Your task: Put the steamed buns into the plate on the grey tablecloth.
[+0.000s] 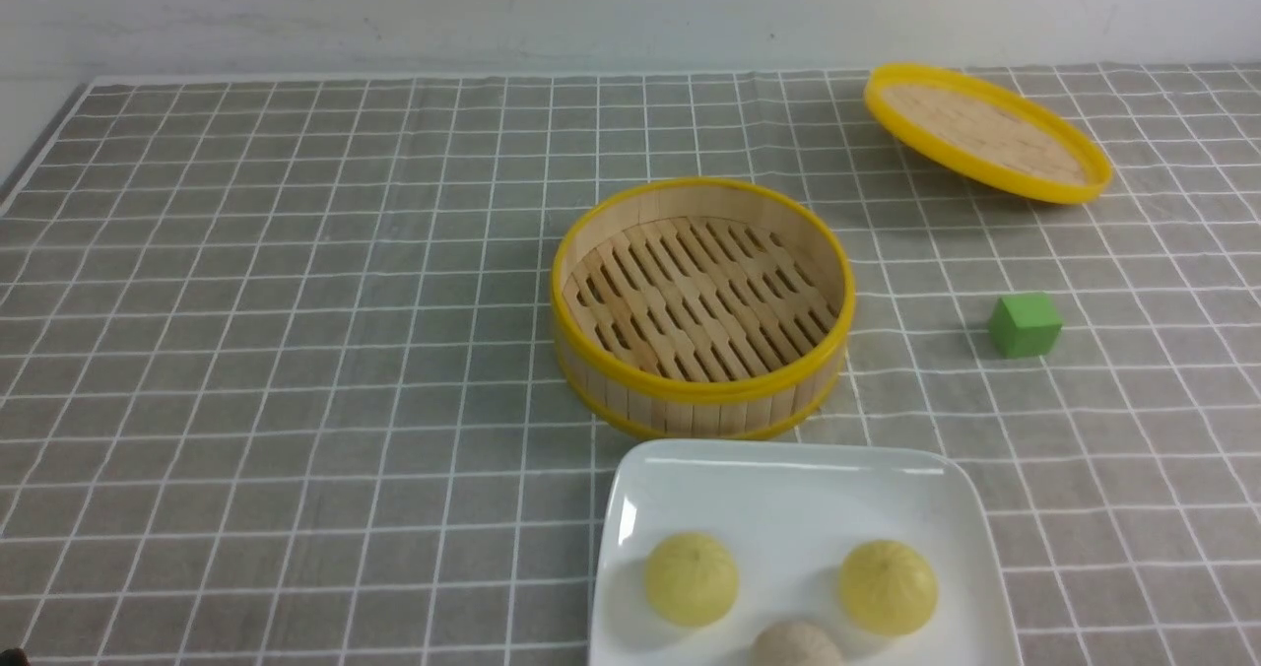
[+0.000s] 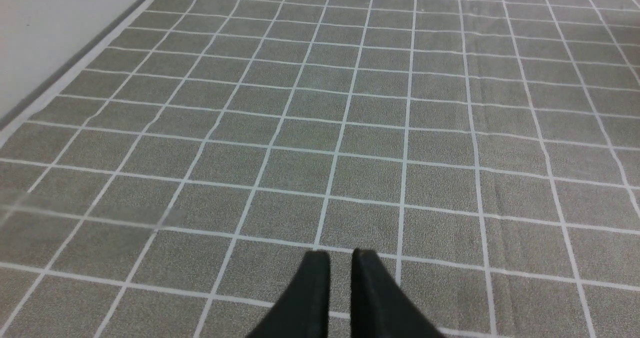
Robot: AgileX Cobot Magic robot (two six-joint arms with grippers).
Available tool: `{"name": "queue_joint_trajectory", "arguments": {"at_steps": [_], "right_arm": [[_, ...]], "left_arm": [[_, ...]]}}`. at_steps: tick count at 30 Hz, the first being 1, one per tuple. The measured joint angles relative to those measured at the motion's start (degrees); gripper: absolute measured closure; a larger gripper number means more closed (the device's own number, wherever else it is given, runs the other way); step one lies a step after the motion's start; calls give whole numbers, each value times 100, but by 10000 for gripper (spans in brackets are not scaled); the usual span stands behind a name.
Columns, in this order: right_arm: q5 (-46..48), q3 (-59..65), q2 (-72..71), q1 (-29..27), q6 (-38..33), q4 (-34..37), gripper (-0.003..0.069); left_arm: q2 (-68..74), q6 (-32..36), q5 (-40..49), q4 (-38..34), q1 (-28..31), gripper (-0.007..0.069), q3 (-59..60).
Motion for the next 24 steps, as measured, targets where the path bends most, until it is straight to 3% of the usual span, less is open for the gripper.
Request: {"name": "queue_joint_trajectory", "arguments": {"at_steps": [24], "right_arm": [[1, 0, 0, 0, 0, 0, 515]], "left_arm": [[0, 0, 4, 12, 0, 503, 0]]}}
